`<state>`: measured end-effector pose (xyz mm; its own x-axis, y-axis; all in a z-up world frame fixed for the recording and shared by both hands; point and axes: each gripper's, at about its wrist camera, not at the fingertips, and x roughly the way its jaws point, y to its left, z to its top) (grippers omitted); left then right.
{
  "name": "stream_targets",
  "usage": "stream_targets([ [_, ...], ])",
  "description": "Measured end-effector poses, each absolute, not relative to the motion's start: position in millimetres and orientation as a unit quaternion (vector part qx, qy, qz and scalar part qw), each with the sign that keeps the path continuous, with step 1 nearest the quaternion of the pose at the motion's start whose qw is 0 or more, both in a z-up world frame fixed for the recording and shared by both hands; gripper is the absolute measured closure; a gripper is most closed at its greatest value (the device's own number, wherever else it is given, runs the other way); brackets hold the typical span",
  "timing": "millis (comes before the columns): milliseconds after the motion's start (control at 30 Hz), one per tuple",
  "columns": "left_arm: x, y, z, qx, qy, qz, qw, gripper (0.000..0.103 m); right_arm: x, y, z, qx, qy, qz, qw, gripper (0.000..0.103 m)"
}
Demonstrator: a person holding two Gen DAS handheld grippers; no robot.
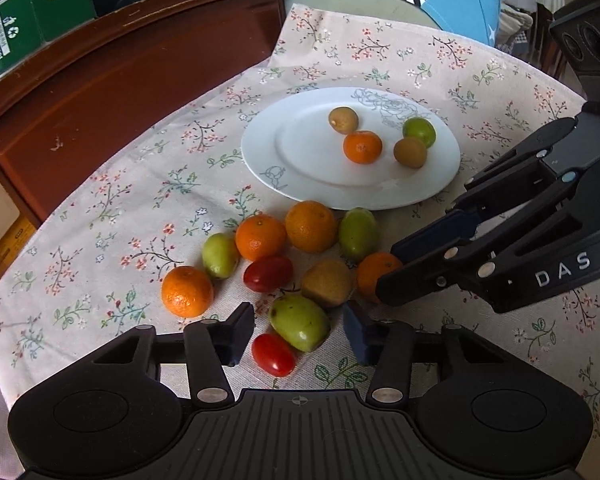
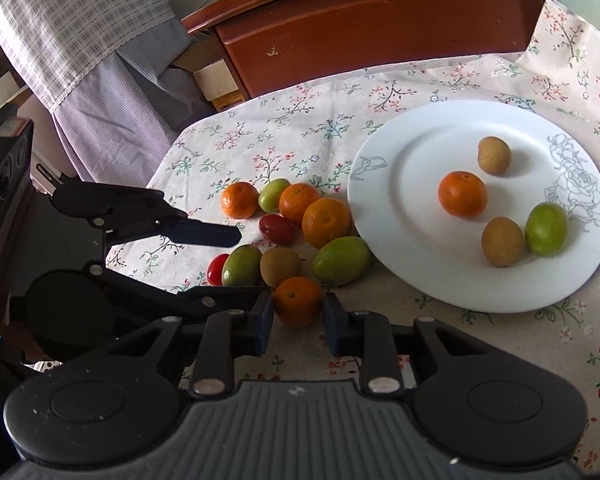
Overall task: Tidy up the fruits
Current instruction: 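Grasp a green fruit with the left tool while the right tool grasps a mandarin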
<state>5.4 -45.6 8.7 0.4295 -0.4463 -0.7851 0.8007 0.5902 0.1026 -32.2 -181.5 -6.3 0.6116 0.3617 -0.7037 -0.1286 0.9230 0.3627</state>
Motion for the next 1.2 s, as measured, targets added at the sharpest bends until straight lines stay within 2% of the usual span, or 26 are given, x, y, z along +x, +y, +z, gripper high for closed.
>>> stream_targets([
  [233, 6.8, -48.4, 6.6, 0.243, 0.370, -0.390, 0.807, 0.061, -31.9, -187.9, -7.4, 0.151, 0.421, 0.133, 0.885, 0.076],
  [500, 4.3, -48.3, 7.5, 0.238, 0.368, -0.395, 0.807, 0.073, -32.4, -189.0, -7.8, 0.154, 0.422, 0.134, 0.883, 0.076],
  [1200, -8.8, -50.0, 38.6, 0.227, 0.341, -0.375, 0.832, 0.073, -41.4, -188.5, 11.7, 0.154, 0.398, 0.123, 0.896, 0.077],
])
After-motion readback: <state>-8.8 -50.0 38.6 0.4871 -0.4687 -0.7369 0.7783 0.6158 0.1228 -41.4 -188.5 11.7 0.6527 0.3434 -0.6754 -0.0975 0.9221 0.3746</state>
